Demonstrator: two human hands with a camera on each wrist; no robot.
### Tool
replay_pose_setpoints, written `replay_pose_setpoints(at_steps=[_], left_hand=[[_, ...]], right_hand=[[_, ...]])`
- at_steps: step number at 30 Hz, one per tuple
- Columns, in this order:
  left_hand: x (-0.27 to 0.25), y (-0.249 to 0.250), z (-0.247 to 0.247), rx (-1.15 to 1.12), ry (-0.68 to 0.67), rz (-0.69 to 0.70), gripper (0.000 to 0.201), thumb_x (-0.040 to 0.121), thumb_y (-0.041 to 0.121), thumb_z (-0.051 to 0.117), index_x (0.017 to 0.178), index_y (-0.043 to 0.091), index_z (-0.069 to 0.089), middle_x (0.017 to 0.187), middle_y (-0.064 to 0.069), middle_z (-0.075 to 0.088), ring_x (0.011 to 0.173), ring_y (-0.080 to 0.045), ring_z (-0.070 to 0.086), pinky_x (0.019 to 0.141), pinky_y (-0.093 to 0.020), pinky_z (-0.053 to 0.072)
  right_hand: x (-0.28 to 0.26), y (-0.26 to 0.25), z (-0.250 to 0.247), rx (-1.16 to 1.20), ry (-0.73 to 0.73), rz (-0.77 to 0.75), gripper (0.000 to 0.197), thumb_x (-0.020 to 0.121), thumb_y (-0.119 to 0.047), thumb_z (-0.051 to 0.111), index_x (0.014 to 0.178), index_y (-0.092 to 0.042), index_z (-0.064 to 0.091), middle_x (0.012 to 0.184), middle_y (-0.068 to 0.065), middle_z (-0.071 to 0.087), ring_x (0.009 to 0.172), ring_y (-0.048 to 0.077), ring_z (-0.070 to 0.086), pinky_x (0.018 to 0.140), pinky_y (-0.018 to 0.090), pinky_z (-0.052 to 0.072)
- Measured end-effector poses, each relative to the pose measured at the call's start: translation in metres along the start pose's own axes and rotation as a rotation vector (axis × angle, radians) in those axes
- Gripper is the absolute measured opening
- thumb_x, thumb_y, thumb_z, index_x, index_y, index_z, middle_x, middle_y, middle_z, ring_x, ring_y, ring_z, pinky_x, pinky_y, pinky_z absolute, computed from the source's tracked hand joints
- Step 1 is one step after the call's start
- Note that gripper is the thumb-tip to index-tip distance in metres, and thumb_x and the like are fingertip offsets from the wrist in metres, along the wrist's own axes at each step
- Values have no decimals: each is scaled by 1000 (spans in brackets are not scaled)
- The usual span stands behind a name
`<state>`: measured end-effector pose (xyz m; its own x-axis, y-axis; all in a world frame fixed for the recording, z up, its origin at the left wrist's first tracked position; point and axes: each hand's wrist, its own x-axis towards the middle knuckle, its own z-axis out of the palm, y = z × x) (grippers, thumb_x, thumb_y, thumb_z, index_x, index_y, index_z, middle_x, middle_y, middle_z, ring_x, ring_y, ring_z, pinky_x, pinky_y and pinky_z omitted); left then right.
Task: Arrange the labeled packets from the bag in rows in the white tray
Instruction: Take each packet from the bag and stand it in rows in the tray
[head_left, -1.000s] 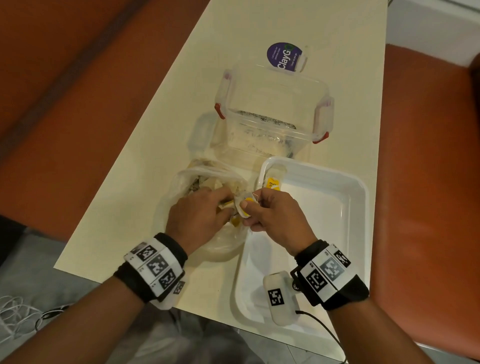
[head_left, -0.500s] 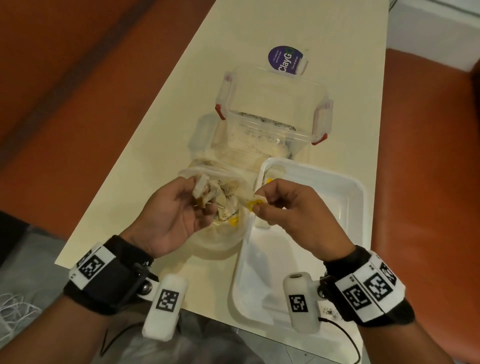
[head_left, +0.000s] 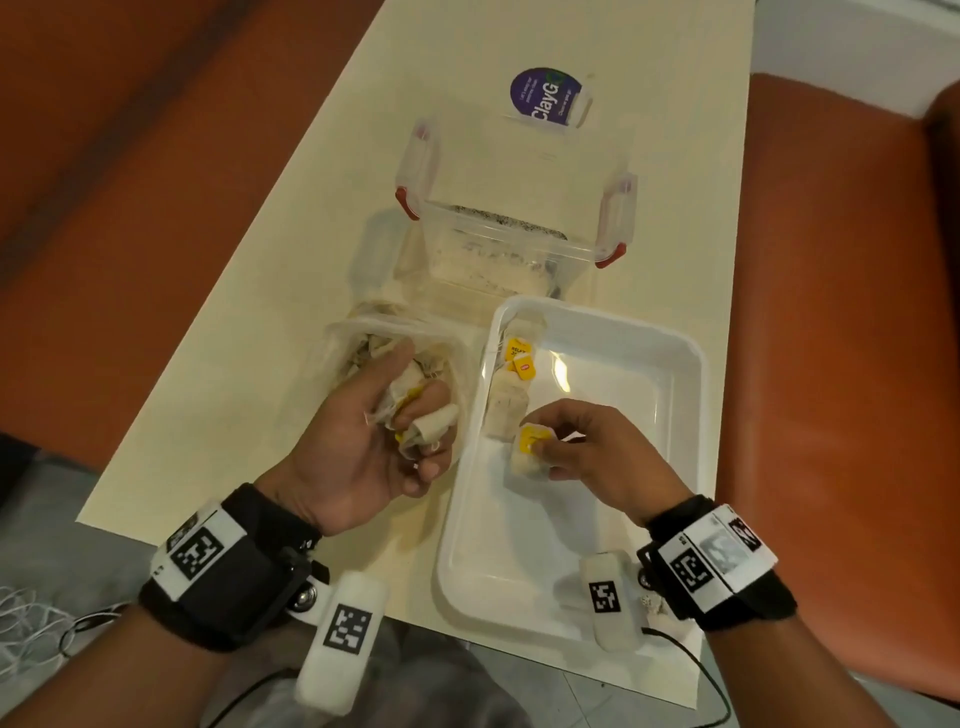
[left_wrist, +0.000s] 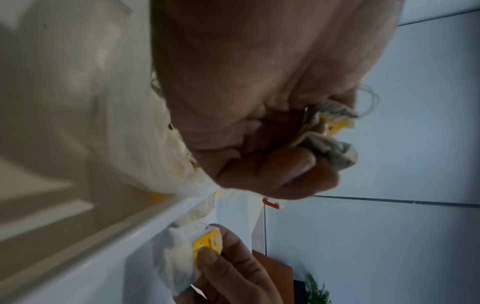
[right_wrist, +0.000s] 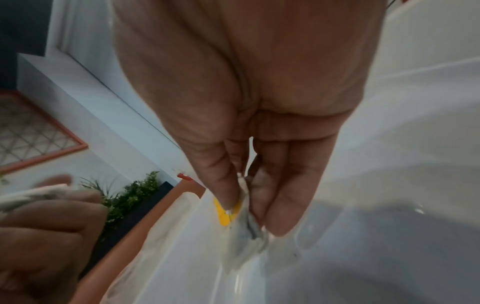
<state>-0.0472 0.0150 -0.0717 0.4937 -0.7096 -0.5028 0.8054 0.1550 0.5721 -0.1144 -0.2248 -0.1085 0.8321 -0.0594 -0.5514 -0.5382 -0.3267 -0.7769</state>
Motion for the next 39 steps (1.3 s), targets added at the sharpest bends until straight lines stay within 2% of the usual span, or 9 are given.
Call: replay_pose_setpoints(at_steps=[3,6,10,16,20,25,31,35,39], left_hand=[[-4,-6,1,103,-1,37,42,63,49,84,63,21,53,64,-1,49,54,-15,50,45,-23,38],[-4,-8,1,136,26,30,34,64,26,79,66,22,45,66,-2,50,54,-15,49,45,-22,37],[-4,-9,1,193,61,22,30,64,21,73,66,21,43,64,-6,49,50,-14,46,43,-22,29],[-7,-11,0,220,38,35,21,65,21,74,64,18,53,69,-12,47,51,-12,53,41,-21,21],[-9,-13,0,355,44,10,20,68,25,75,65,22,56,59,-5,57,66,-24,47,40,-17,28],[-11,-13,1,395,44,-6,21,73,20,78,73,22,57,71,-6,67,53,-11,50,42,-18,32],[-7,-12,7,425,105,19,11,79,19,72,85,19,64,78,1,64,70,-14,62,54,-22,46],[-1,-11,9,405,136,43,7,88,14,66,94,16,69,85,2,66,77,-15,65,57,-23,50],[3,-11,15,501,130,30,6,92,15,66,92,16,60,86,-1,67,75,-14,66,55,-24,48]], right_hand=[[7,6,4,70,21,37,16,86,-6,74,96,-17,70,83,2,62,76,16,61,69,31,58],[16,9,10,115,37,52,22,80,-4,80,91,-18,66,75,-2,57,67,13,56,60,26,51],[28,6,17,76,87,40,27,76,-5,84,81,-19,62,71,-2,58,55,7,55,53,24,47],[35,8,23,-49,204,27,33,73,-16,86,78,-27,55,76,-1,65,65,21,61,70,43,56],[34,8,25,-107,246,-3,38,74,-20,86,80,-25,49,76,-2,67,64,19,59,70,41,53],[33,8,27,-143,286,-17,40,74,-22,86,84,-22,47,78,-1,69,62,18,60,64,34,50],[19,-1,21,-109,356,5,37,78,-37,84,80,-25,49,82,-1,68,74,27,69,71,45,57],[-16,-28,21,259,200,-26,35,82,-42,76,97,-14,62,89,0,68,72,19,71,65,35,57],[-37,-39,29,333,12,-49,38,78,-39,75,106,-15,66,94,8,72,74,18,70,65,30,57]])
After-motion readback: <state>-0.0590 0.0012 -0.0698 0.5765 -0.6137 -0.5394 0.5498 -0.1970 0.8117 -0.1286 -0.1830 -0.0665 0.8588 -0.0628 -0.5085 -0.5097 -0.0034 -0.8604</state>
